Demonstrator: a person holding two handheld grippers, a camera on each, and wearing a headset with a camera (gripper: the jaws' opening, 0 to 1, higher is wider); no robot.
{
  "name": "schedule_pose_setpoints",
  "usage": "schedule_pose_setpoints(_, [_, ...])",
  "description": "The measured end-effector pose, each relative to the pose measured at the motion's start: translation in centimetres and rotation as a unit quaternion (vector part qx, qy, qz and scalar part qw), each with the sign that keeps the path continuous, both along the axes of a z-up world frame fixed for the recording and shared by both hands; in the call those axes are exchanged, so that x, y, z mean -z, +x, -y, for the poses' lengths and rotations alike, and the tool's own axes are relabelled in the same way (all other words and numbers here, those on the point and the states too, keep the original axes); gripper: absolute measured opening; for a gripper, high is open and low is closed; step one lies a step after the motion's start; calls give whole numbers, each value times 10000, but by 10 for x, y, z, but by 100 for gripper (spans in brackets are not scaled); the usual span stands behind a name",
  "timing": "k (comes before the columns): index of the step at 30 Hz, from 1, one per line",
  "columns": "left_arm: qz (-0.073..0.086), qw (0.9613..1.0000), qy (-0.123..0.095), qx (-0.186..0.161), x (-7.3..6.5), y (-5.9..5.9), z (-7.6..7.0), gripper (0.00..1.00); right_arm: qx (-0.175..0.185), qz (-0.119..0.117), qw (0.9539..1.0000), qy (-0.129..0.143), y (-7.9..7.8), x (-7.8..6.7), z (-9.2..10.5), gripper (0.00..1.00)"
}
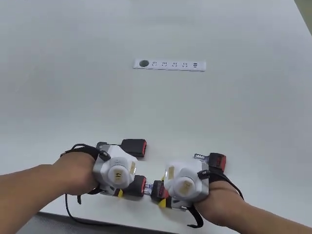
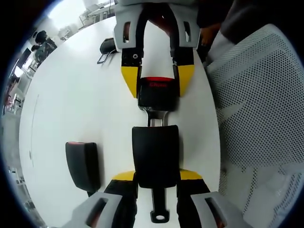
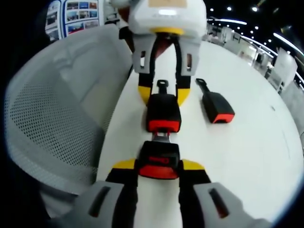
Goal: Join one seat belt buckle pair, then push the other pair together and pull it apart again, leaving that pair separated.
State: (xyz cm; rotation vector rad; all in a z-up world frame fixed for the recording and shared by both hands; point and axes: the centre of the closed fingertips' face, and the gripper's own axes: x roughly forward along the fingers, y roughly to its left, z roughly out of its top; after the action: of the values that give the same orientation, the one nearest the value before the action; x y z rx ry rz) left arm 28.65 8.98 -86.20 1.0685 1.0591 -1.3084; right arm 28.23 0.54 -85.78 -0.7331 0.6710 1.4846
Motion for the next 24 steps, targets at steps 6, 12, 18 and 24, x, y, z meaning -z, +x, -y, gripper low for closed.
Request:
schedule_pose_setpoints(6, [-14,10000,-83,-30,0,1,-1,31,35,-63,10000,29,1,0,-2,30])
schedule_pose_setpoints(12, [-9,9999,-39,168,0,1,-2,31,-89,-44,9999,9,2,-1,-6,30])
schedule_pose_setpoints(18, [-3,9998,-127,154,0,3,-3,31,-127,-33,9999,-40,3,0,-9,29])
schedule_pose_setpoints(24, [-2,9996,-67,282,0,3,-3,31,-176,-57,9998,-5,4,-1,-13,29])
